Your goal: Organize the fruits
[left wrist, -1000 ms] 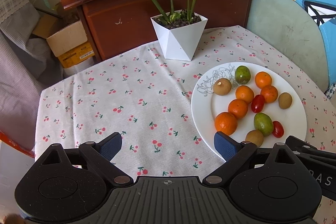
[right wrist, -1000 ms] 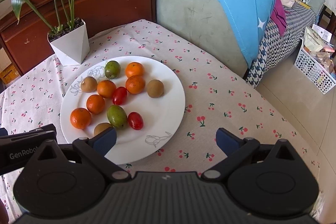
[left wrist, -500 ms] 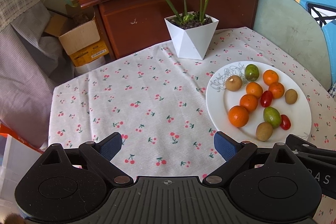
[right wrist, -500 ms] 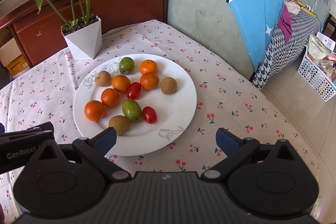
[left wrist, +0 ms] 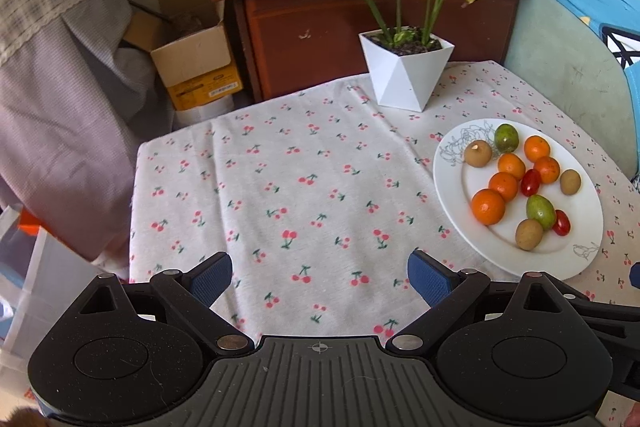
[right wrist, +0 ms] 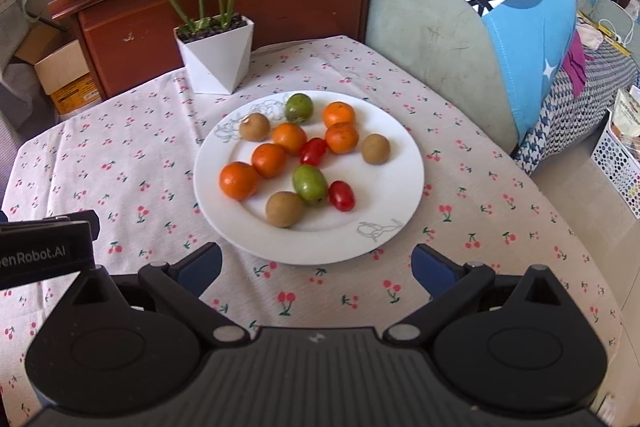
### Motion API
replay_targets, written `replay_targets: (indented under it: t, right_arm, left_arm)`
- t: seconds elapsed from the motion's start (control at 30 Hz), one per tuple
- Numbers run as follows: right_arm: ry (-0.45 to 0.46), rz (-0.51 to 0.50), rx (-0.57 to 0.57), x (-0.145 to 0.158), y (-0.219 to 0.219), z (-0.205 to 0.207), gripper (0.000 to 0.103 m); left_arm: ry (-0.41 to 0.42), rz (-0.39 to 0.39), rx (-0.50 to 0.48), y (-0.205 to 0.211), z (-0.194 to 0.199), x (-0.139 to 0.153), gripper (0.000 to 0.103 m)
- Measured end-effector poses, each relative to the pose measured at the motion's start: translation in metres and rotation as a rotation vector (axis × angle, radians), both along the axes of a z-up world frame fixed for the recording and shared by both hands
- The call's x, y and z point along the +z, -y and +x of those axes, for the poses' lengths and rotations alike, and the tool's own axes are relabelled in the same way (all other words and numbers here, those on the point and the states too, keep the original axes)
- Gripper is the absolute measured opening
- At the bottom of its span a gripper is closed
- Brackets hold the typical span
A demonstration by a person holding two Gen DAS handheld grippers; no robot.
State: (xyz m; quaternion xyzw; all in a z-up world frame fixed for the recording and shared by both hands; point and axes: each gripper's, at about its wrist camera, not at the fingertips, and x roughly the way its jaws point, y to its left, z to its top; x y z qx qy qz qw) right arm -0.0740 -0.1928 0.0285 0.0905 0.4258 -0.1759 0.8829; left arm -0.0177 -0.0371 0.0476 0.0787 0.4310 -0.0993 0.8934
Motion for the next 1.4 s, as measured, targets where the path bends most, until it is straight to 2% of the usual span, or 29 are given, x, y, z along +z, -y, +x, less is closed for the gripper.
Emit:
replay_targets:
  t: [0.2, 0.37, 0.63, 0.83, 1.03, 1.23, 1.4]
  right_arm:
    - [0.013, -0.004, 0.032, -0.003, -0.014, -0.004, 0.101]
    - [0.036, 0.031, 0.087, -0.010, -0.027, -0.009, 0.101]
    - [0.066, 0.081, 0.197, -0.031, -0.055, -0.015, 0.101]
    - [0.086, 0.106, 0.212, -0.050, -0.068, -0.017, 0.101]
    - [0.131, 0.010, 0.275, -0.062, -0.083, -0.017, 0.102]
    - [0.214, -0.013, 0.279, -0.069, -0.086, -0.015, 0.102]
    - [0.223, -0.015, 0.296, -0.071, -0.084, -0.007, 0.102]
  left_arm:
    - [-0.023, -0.028, 0.038, -0.020, -0.008, -0.004, 0.096]
    - [-0.025, -0.056, 0.075, -0.037, -0.012, -0.003, 0.096]
    - [-0.026, -0.076, 0.123, -0.060, -0.013, -0.003, 0.096]
    - [-0.033, -0.070, 0.141, -0.068, -0.011, -0.007, 0.096]
    - [-0.040, -0.065, 0.148, -0.071, -0.009, -0.010, 0.096]
    - [-0.053, -0.053, 0.159, -0.072, -0.006, -0.016, 0.096]
    - [-0.064, -0.048, 0.171, -0.074, -0.004, -0.020, 0.096]
